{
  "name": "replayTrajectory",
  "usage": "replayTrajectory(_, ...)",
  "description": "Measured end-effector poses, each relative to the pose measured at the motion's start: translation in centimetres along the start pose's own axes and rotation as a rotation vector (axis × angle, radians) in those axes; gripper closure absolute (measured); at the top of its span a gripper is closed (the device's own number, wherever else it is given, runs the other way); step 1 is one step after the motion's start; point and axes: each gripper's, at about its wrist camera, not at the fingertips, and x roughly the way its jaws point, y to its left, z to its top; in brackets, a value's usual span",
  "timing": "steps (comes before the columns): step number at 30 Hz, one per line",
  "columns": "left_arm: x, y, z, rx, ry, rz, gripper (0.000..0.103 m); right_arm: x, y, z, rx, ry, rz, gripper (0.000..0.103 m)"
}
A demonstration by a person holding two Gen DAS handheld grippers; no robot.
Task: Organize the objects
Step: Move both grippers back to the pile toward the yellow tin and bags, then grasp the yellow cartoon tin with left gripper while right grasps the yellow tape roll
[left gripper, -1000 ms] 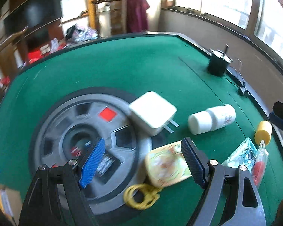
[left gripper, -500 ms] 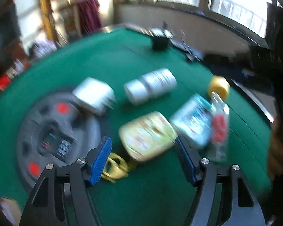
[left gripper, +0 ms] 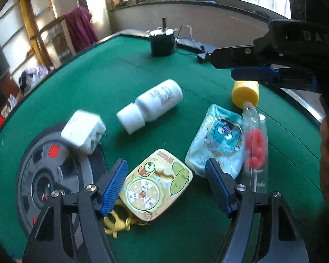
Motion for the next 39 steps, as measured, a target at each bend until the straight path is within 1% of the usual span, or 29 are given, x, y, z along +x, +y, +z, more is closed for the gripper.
replayTrajectory(3,-1.1,0.1,-0.7,-0.031,0.007,-0.003,0.063,0.4,-0.1,-0.2,-0.004,0.022,-0.015,0.056)
replayTrajectory(4,-1.8,0.2,-1.1,-0.049,0.005,-0.001,0.066,0.5,0.0,-0.3,-0.011,0.021,-0.016,0.056)
replayTrajectory(5,-2.5,0.3,-1.4,-0.071,-0.004,-0.012,0.081,0.5,0.2,-0.3,-0.022,0.022,-0.023,0.056)
replayTrajectory(6,-3.0,0.5,-1.7,-0.095,-0.011,-0.027,0.102,0.5,0.2,-0.3,-0.031,0.023,-0.029,0.056)
replayTrajectory(8,-4.1,1.0,-2.4,-0.145,-0.006,-0.029,0.102,0.3,0.1,-0.2,-0.04,0.025,-0.037,0.056)
replayTrajectory(10,-5.2,1.2,-3.3,-0.159,-0.01,-0.006,0.102,-0.7,-0.7,0.2,-0.016,-0.004,-0.046,0.056)
replayTrajectory(12,-6.1,1.8,-4.3,-0.199,-0.013,0.014,0.102,-1.7,-2.0,0.6,0.02,-0.031,-0.051,0.056)
replayTrajectory(14,-6.9,2.1,-5.0,-0.209,-0.036,0.031,0.101,-2.1,-3.0,0.8,0.038,-0.031,-0.1,0.055)
replayTrajectory(15,-6.5,2.2,-4.8,-0.196,-0.044,0.055,0.1,-2.0,-3.6,0.9,0.045,-0.027,-0.135,0.055)
replayTrajectory(16,-6.6,2.3,-4.9,-0.182,-0.049,0.084,0.098,-1.8,-3.9,0.9,0.046,-0.016,-0.148,0.055)
replayTrajectory(17,-6.6,2.4,-5.2,-0.174,-0.048,0.098,0.091,-1.4,-4.2,0.9,0.045,0.007,-0.163,0.055)
replayTrajectory(18,-6.3,2.6,-5.3,-0.171,-0.044,0.097,0.077,-1.0,-4.4,0.8,0.043,0.024,-0.175,0.056)
replayTrajectory(19,-6.1,2.5,-5.4,-0.16,-0.044,0.09,0.069,-0.7,-4.3,0.8,0.039,0.037,-0.184,0.055)
replayTrajectory(20,-6.1,2.3,-5.6,-0.129,-0.052,0.093,0.054,-0.4,-4.1,0.6,0.029,0.05,-0.192,0.056)
replayTrajectory(21,-5.6,2.0,-5.3,-0.083,-0.063,0.106,0.047,0.0,-3.7,0.4,0.002,0.071,-0.202,0.056)
replayTrajectory(24,-5.3,0.3,-5.5,0.129,-0.082,0.194,0.046,0.6,-2.6,-0.1,-0.071,0.087,-0.233,0.056)
replayTrajectory(26,-4.4,-0.5,-5.1,0.226,-0.073,0.226,0.043,0.7,-2.0,-0.5,-0.112,0.084,-0.257,0.056)
replayTrajectory(27,-4.4,-0.7,-4.9,0.249,-0.096,0.224,0.038,0.8,-1.8,-0.5,-0.13,0.082,-0.269,0.056)
replayTrajectory(30,-3.8,-1.3,-3.9,0.296,-0.104,0.171,0.036,0.8,-1.6,-0.6,-0.157,0.086,-0.281,0.056)
replayTrajectory(31,-3.6,-1.5,-3.7,0.312,-0.096,0.151,0.036,0.8,-1.5,-0.6,-0.163,0.091,-0.279,0.056)
replayTrajectory(33,-2.4,-2.5,-3.6,0.365,-0.032,0.111,0.035,1.0,-1.3,-0.8,-0.177,0.1,-0.272,0.055)
replayTrajectory(34,-2.4,-3.0,-3.8,0.384,-0.066,0.111,0.034,1.2,-1.2,-0.9,-0.185,0.104,-0.272,0.054)
replayTrajectory(35,-2.3,-3.2,-3.7,0.401,-0.064,0.093,0.03,1.3,-1.0,-1.0,-0.198,0.113,-0.272,0.054)
replayTrajectory(36,-2.1,-3.4,-3.6,0.402,-0.054,0.089,0.031,1.4,-0.8,-1.1,-0.212,0.119,-0.27,0.053)
replayTrajectory(37,-2.0,-3.2,-3.4,0.38,-0.027,0.073,0.031,1.5,-0.6,-1.2,-0.221,0.123,-0.271,0.053)
replayTrajectory(38,-1.8,-2.7,-3.1,0.322,0.003,0.039,0.038,1.7,-0.5,-1.3,-0.231,0.128,-0.274,0.053)
replayTrajectory(39,-1.8,-2.2,-2.8,0.27,0.017,0.017,0.046,1.9,-0.4,-1.5,-0.244,0.134,-0.283,0.054)
